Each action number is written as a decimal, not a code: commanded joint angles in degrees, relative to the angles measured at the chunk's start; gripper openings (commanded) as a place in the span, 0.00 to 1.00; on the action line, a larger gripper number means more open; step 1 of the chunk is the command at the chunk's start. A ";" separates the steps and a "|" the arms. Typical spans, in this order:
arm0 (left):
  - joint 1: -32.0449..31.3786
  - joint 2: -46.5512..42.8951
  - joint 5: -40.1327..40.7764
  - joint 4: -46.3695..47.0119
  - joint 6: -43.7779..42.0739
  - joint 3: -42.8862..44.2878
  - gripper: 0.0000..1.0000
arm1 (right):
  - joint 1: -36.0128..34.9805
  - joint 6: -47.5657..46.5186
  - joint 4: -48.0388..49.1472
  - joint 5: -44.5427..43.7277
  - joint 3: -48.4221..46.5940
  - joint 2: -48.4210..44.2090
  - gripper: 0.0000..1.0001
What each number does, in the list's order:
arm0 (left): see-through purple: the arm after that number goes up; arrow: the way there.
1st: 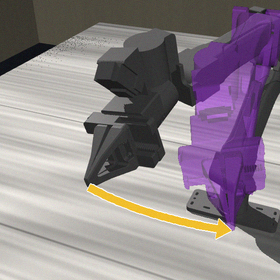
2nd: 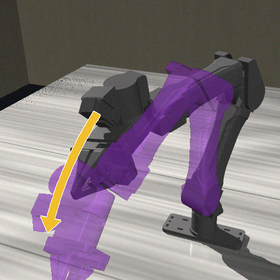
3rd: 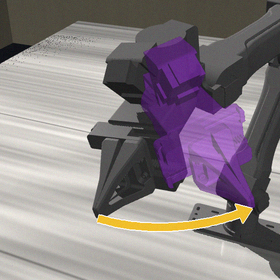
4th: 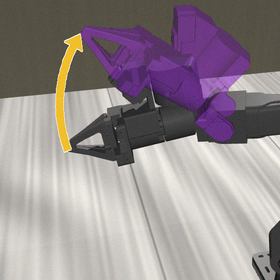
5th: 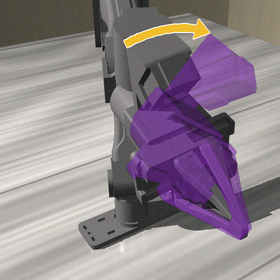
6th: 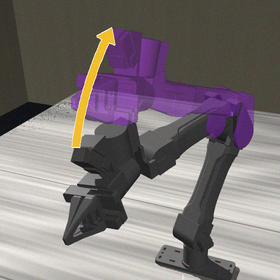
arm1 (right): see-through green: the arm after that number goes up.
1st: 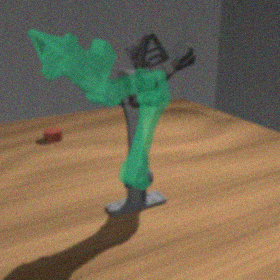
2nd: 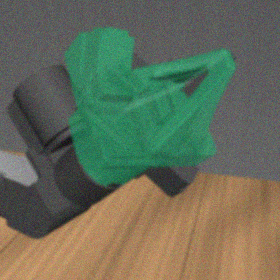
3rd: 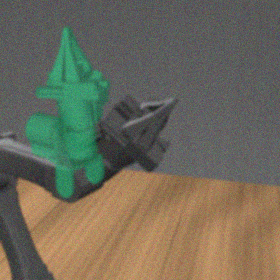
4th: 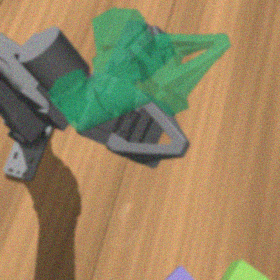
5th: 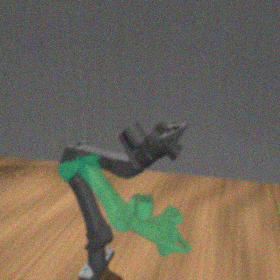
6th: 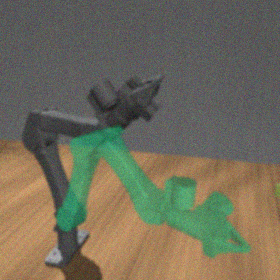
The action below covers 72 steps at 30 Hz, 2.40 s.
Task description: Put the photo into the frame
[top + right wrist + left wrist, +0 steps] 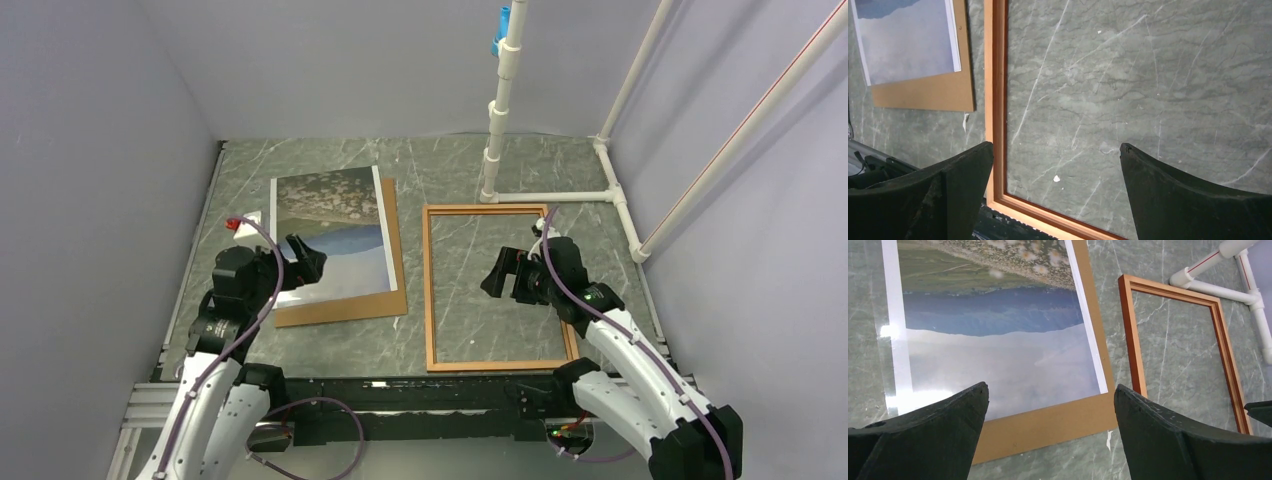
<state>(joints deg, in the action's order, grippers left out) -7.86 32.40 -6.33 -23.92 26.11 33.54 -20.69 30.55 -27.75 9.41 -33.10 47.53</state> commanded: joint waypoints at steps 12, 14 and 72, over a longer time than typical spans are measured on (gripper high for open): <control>-0.07 17.79 -8.65 3.17 0.63 0.06 0.99 | -2.02 2.15 3.63 1.17 -0.73 2.94 1.00; -0.91 21.96 -7.19 0.38 0.11 1.82 0.99 | -4.02 2.82 3.49 -3.05 -2.06 1.74 1.00; -6.91 14.86 5.54 -10.19 -5.74 9.38 0.99 | -19.43 -28.10 54.54 -27.09 -0.07 -13.58 1.00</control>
<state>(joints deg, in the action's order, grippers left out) -14.70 48.23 -1.96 -34.76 20.40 43.03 -40.73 -5.04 14.85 -38.83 -34.00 33.28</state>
